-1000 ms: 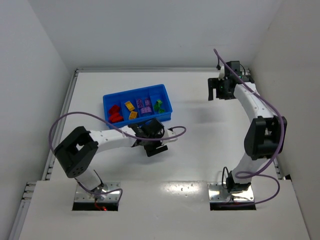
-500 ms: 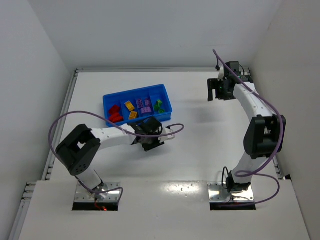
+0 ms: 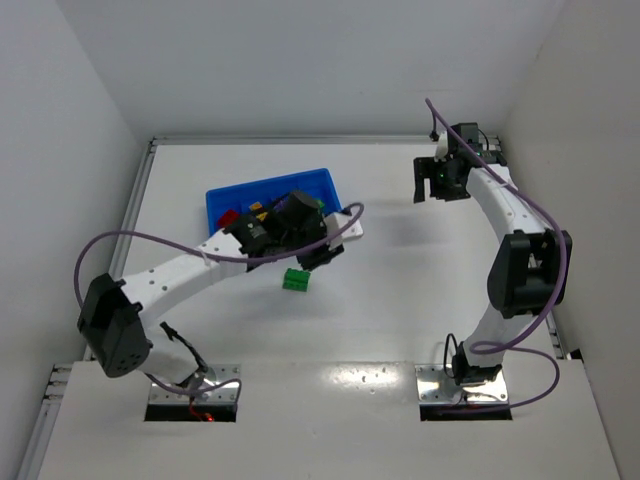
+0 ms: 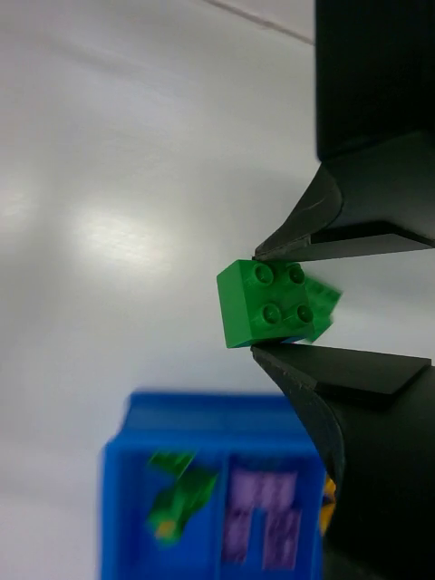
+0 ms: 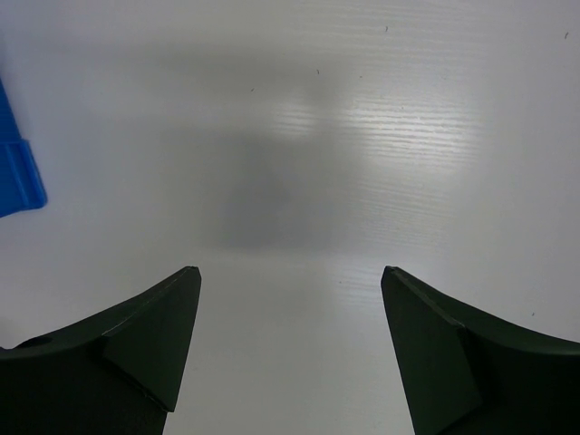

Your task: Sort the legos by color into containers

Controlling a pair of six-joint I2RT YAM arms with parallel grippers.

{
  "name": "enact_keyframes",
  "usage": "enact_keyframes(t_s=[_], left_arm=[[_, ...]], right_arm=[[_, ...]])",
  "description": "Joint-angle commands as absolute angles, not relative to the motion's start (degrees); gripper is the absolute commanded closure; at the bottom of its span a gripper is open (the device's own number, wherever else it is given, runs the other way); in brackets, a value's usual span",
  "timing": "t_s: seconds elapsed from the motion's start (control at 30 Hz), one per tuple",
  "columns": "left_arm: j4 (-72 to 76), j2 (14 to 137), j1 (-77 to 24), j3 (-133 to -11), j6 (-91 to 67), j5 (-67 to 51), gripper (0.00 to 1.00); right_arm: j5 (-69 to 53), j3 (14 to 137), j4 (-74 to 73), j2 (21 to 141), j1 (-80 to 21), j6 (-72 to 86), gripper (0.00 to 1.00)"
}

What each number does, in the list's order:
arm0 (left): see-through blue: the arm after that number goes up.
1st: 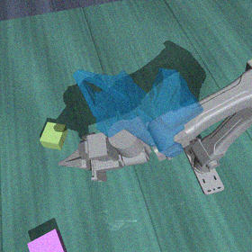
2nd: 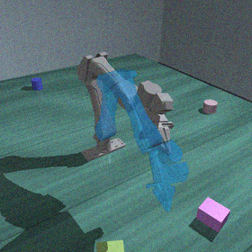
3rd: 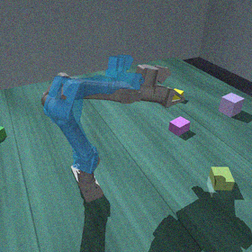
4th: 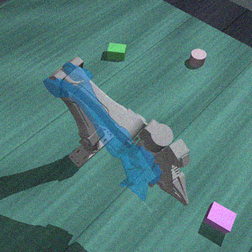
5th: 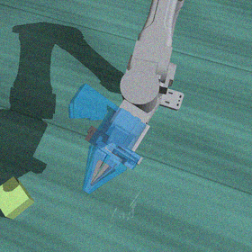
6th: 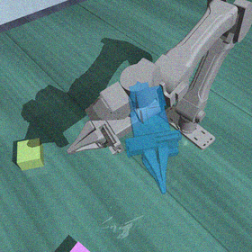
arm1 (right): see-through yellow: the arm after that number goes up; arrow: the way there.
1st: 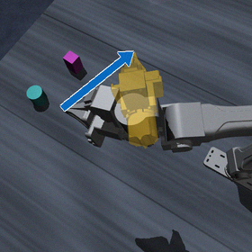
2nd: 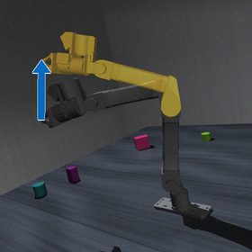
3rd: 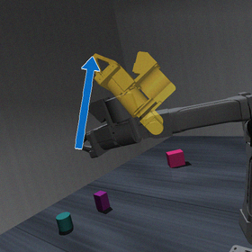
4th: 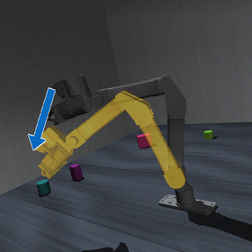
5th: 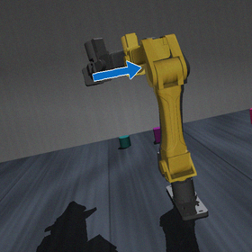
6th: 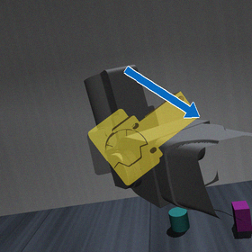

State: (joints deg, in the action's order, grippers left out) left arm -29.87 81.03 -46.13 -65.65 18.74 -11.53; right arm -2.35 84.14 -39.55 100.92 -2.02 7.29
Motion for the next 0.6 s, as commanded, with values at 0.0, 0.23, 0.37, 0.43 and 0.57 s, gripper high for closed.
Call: enact_keyframes(t_s=[0.0, 0.23, 0.37, 0.43, 0.57], left_arm=[[-30.7, 84.6, -45.0, -74.1, 16.2, -11.7, 0.73], [-27.6, 99.6, -37.6, -88.8, 14.2, -9.5, 0.73], [-27.6, 110.5, -34.0, -98.7, 14.2, -8.4, 0.70], [-27.6, 113.5, -32.4, -101.8, 14.2, -7.7, 0.69], [-28.2, 119.5, -30.9, -109.2, 14.2, -6.4, 0.64]], right_arm=[[-4.0, 84.1, -39.3, 100.4, -2.3, 7.5, 0.19], [-6.4, 85.8, -40.3, 100.4, -2.8, 6.3, 0.19], [-7.0, 85.8, -40.9, 100.4, -2.8, 5.3, 0.19], [-7.0, 85.3, -40.9, 99.7, -2.8, 5.3, 0.19], [-7.0, 83.9, -40.9, 98.5, -2.3, 4.7, 0.19]])
